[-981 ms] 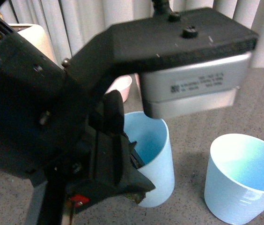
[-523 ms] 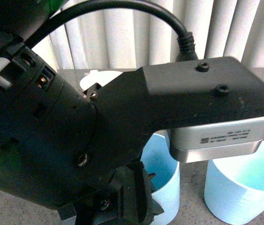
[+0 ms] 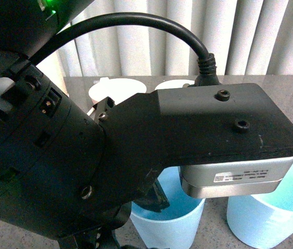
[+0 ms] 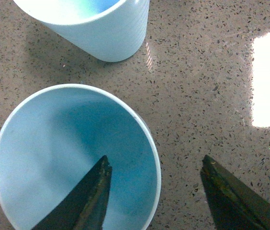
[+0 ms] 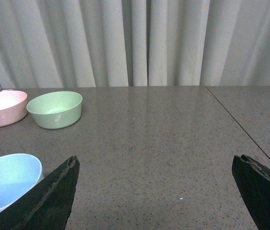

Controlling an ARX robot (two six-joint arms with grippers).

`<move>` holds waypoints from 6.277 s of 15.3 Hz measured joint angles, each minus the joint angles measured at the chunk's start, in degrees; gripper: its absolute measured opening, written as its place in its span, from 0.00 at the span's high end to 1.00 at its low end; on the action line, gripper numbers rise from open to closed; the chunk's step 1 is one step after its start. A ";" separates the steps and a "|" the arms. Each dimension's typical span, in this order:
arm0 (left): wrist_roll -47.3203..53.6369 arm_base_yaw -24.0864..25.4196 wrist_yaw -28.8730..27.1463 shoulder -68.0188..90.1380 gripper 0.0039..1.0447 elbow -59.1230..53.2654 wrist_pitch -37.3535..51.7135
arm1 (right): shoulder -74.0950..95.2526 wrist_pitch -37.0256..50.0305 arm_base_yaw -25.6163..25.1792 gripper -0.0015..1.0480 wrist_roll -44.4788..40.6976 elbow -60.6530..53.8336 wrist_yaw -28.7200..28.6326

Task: Stack blue cups with both arms

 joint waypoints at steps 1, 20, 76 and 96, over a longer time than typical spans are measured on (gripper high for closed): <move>-0.02 0.00 0.00 -0.02 0.37 0.04 0.02 | 0.00 0.00 0.00 0.06 0.00 0.00 0.00; -34.47 28.44 5.40 -14.03 0.06 8.09 29.11 | 0.00 -0.02 0.00 0.06 0.00 0.00 0.00; -50.07 34.67 -19.56 -86.93 0.06 -55.58 31.32 | 49.90 -7.76 9.31 0.06 6.56 35.10 -12.68; -50.07 34.67 -19.56 -86.93 0.06 -55.58 31.32 | 70.01 -11.82 18.34 0.98 13.86 40.13 -2.23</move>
